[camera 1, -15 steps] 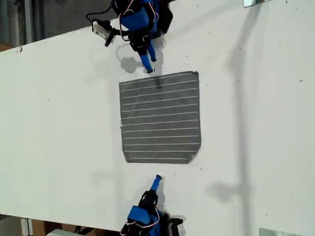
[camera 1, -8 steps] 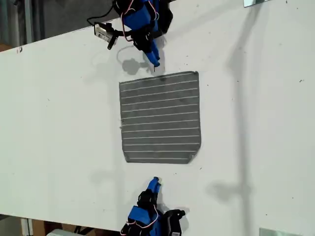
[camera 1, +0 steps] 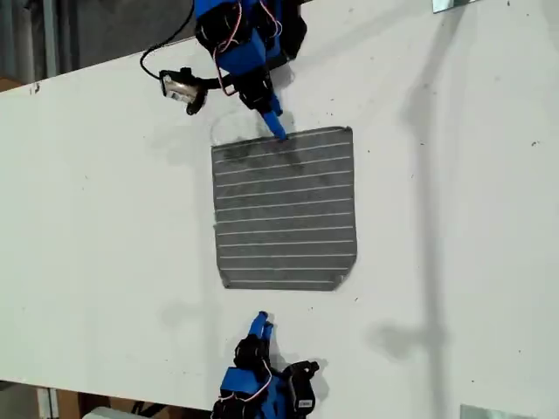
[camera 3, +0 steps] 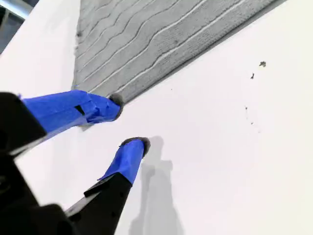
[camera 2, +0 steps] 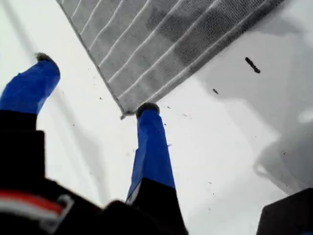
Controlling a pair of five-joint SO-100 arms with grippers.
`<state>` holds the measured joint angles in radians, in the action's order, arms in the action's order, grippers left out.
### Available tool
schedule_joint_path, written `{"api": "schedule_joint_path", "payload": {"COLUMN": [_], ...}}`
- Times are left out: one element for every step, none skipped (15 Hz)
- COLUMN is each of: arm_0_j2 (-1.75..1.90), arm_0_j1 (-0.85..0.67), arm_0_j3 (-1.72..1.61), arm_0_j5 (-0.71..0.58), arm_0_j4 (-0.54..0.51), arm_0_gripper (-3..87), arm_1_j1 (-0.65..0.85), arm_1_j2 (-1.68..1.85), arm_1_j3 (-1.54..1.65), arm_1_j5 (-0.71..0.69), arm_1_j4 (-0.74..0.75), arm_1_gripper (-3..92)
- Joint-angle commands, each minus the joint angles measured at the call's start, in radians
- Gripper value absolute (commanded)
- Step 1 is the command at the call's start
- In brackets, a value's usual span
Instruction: Grasp corners of a square towel and fold twice.
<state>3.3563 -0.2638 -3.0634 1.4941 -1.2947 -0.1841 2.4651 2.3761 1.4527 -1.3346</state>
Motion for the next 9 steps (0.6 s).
{"api": "schedule_joint_path", "payload": {"arm_0_j2": [-0.213, -0.252, -0.244, -0.236, -0.233, -0.232, -0.232, -0.232, -0.227], "arm_0_j1": [-0.126, -0.161, -0.175, -0.183, -0.184, -0.184, -0.184, -0.181, -0.181], "arm_0_j3": [0.095, 0.097, 0.098, 0.095, 0.092, 0.091, 0.089, 0.087, 0.084], "arm_0_j5": [-0.1, -0.13, -0.137, -0.137, -0.138, -0.143, -0.141, -0.138, -0.137], "arm_0_j4": [0.028, 0.044, 0.04, 0.035, 0.035, 0.038, 0.04, 0.04, 0.04], "arm_0_gripper": [14.0, 14.0, 13.7, 13.4, 13.3, 13.3, 13.2, 13.1, 13.0], "arm_1_j1": [-0.08, -0.133, -0.192, -0.255, -0.314, -0.359, -0.388, -0.407, -0.417], "arm_1_j2": [-0.611, -0.713, -0.739, -0.73, -0.71, -0.707, -0.723, -0.75, -0.782], "arm_1_j3": [-0.33, -0.38, -0.388, -0.373, -0.362, -0.357, -0.357, -0.357, -0.357], "arm_1_j5": [-0.026, 0.002, 0.058, 0.127, 0.196, 0.238, 0.253, 0.267, 0.272], "arm_1_j4": [-0.04, -0.04, -0.031, -0.026, -0.026, -0.002, 0.043, 0.089, 0.143], "arm_1_gripper": [36.4, 36.7, 36.8, 36.6, 36.2, 36.1, 35.9, 35.6, 35.4]}}
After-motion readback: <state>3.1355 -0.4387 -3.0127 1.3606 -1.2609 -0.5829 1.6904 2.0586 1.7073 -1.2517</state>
